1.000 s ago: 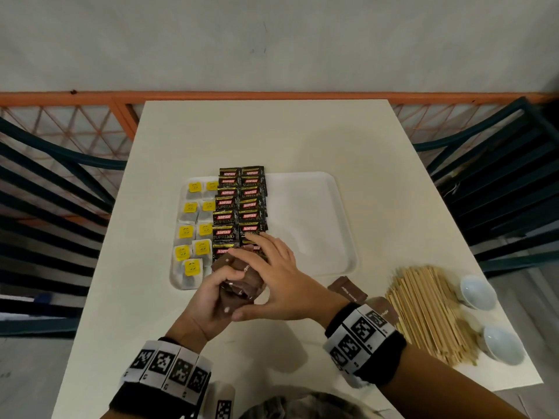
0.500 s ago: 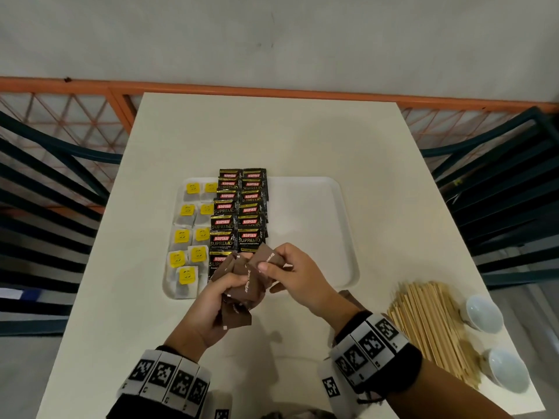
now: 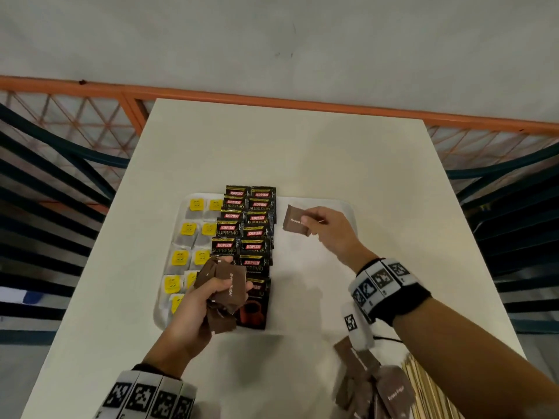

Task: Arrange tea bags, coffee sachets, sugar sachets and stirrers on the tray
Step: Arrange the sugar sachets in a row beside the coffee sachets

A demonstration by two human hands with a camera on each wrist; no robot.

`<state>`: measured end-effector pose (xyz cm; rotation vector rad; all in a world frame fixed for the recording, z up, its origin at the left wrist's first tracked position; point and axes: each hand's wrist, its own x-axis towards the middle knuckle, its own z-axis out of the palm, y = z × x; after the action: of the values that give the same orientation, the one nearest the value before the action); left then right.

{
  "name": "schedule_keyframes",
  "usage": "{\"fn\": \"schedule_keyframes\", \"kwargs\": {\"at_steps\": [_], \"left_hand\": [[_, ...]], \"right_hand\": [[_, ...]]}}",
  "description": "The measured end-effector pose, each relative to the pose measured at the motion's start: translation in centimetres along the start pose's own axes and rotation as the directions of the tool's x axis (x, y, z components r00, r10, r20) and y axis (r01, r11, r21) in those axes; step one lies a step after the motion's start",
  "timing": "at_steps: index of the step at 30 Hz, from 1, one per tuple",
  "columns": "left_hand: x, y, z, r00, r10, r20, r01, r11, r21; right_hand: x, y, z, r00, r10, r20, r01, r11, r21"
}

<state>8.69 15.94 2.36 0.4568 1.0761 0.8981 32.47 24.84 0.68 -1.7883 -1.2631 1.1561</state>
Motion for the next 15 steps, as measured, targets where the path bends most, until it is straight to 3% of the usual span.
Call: {"fn": "schedule_keyframes", "kwargs": {"at_steps": [7, 15], "left_hand": [[-0.1, 0.5, -1.2, 0.999, -0.033, -0.030, 0.034, 0.998, 0.058], [0.5, 0.5, -1.2, 0.998, -0.046, -0.042, 0.049, 0.997, 0.066]], "right_hand": [[6.5, -0.4, 0.9, 0.999, -0.029, 0.017, 0.031, 0.987, -0.158], [8.7, -1.1, 2.0, 0.985, -0.172, -0.008, 0.155, 0.907, -0.391]]}}
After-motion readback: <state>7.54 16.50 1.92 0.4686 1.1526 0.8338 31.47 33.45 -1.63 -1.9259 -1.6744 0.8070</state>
